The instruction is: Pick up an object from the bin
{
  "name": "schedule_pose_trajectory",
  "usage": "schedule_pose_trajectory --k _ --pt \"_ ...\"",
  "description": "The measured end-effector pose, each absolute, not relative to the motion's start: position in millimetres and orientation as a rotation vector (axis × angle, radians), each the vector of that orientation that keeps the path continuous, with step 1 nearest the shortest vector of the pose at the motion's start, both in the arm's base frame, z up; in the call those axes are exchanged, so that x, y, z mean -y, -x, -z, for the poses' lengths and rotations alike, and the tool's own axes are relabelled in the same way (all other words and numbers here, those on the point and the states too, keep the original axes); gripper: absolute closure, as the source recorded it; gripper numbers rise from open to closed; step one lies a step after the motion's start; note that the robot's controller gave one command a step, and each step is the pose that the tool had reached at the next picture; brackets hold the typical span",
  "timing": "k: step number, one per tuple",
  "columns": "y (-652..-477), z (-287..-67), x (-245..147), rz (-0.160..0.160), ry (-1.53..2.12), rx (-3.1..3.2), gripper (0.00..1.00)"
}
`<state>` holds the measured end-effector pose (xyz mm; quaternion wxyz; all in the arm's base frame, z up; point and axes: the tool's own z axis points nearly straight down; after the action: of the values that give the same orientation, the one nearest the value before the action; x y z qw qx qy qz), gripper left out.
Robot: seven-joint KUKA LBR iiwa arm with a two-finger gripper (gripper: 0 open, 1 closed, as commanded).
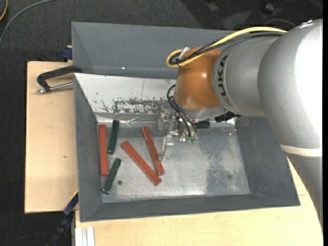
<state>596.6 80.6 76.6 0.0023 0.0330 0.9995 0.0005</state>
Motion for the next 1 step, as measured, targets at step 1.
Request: schedule_pose_trajectory --k 1 --pt "-572.5 -71.2 -171.3 -0.005 -0.416 -3.113 0.0"
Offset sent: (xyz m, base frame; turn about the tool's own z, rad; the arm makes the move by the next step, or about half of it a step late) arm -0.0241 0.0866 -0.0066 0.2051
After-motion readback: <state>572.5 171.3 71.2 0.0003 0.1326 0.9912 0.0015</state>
